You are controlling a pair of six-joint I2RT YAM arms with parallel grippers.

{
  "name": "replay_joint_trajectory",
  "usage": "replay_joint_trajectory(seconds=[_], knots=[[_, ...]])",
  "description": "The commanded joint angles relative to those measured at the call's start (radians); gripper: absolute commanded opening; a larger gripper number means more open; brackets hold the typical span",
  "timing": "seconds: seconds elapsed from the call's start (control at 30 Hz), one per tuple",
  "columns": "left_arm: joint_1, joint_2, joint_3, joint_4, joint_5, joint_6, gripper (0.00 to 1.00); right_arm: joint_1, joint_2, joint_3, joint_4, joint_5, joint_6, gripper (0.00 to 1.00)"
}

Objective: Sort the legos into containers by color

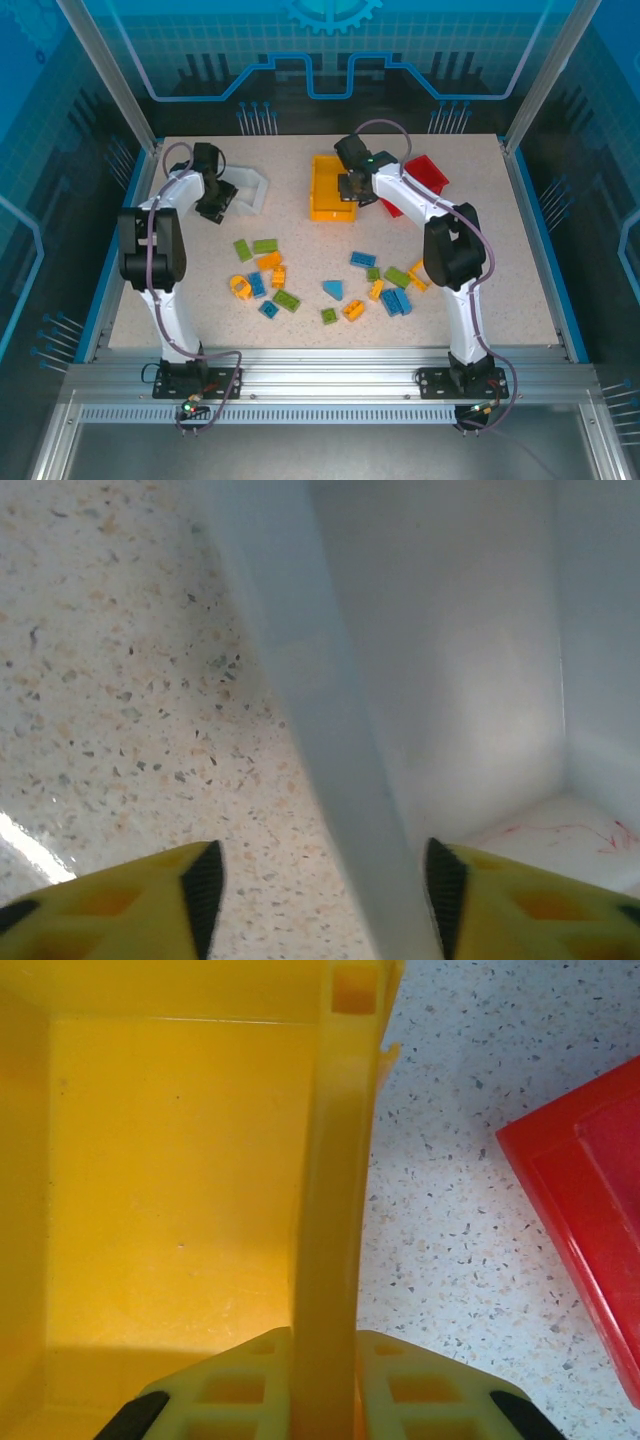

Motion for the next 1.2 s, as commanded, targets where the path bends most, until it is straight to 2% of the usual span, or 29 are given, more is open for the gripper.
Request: replay_joint_trajectory(seconds=[0.0,0.1,0.23,0.4,0.47,0.63,0.8,1.03,1.17], knots=[[0.001,-0.006,0.033,-0.002,0.006,0.023,0.48,0.013,0.012,0.004,0.012,0.001,-0.010,0.10],[0.001,-0.013,0.036,-0.005,0.013,0.097,0.36,0.013,0.010,-0.002,0.005,0.021,-0.004,0.09],[0.002,0.006,0.073,-0.054,0.029,0.235,0.28,0.014,-0.002,-0.017,-0.005,0.039,0.014,0.09],[-0.016,0.046,0.120,-0.038,0.167,0.415,0.07,0.014,-0.014,-0.047,-0.012,0.077,0.043,0.09],[-0.036,0.073,0.168,-0.067,0.190,0.489,0.00,0.014,-0.007,-0.043,-0.026,0.089,0.049,0.09],[-0.094,0.130,0.270,-0.135,0.227,0.613,0.00,0.010,0.001,-0.037,-0.058,0.120,0.059,0.10],[-0.167,0.196,0.389,-0.249,0.217,0.708,0.00,0.000,0.004,-0.056,-0.058,0.123,0.058,0.10],[-0.224,0.242,0.469,-0.322,0.176,0.781,0.00,-0.015,0.015,-0.066,-0.042,0.091,0.028,0.10],[-0.238,0.259,0.506,-0.382,0.094,0.820,0.00,-0.027,0.034,-0.055,-0.040,0.058,0.003,0.11]])
